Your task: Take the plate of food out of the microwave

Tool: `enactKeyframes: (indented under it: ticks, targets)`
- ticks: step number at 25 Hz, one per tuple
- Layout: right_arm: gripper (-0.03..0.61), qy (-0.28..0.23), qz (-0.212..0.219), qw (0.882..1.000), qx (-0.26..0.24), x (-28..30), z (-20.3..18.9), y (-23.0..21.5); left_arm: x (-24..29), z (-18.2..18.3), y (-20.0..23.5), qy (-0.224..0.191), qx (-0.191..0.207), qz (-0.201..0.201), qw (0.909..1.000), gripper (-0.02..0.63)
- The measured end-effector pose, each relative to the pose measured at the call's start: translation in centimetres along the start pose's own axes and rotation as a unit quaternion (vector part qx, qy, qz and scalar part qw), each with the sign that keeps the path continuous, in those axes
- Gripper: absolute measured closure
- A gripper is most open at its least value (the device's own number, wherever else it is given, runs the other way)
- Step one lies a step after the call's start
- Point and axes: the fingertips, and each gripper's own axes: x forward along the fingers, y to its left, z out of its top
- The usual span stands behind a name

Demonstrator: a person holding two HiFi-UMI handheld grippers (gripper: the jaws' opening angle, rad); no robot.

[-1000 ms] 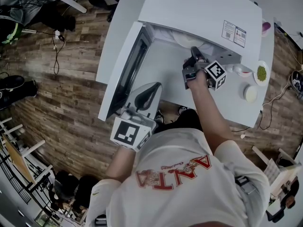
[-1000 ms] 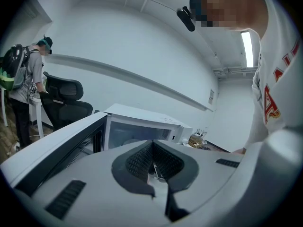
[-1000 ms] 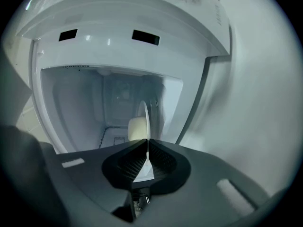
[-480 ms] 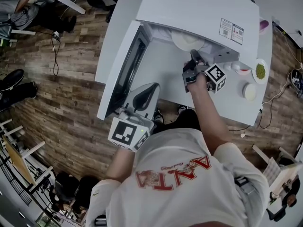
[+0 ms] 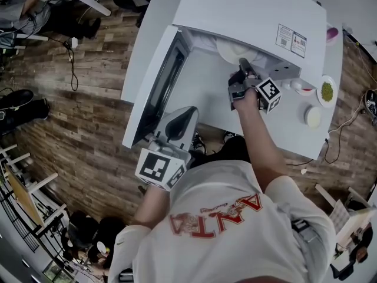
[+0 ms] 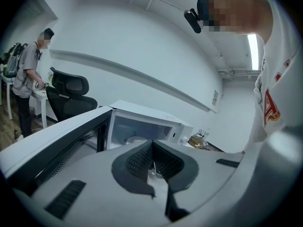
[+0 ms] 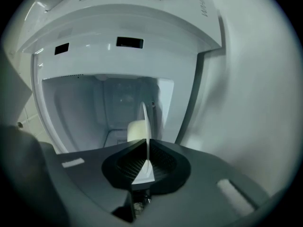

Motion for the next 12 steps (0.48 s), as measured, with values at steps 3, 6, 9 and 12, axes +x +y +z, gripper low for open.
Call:
enactKeyframes:
  ticks: [3, 6, 9, 12]
  targets:
    - [0.561, 0.003, 0.011, 1.0, 0.006, 0.0, 0.0, 0.3, -0.2, 0.1, 0.1, -0.002, -0.001, 0.004, 1.0, 0.604]
    - [0.561, 0.009, 0.024, 1.0, 0.009, -0.5, -0.2, 0.5, -0.2, 0.3, 0.0, -0.006, 0.0, 0.003, 1.0, 0.604]
    - [0.561, 0.018, 0.041, 0.999, 0.003, -1.3, -0.6, 1.2, -0.3, 0.6, -0.3, -0.009, 0.003, 0.0, 1.0, 0.604]
    - [0.561, 0.031, 0.047, 0.998, 0.002, -2.4, -1.3, 2.0, -0.4, 0.8, -0.8, -0.011, 0.007, -0.007, 0.9999, 0.604]
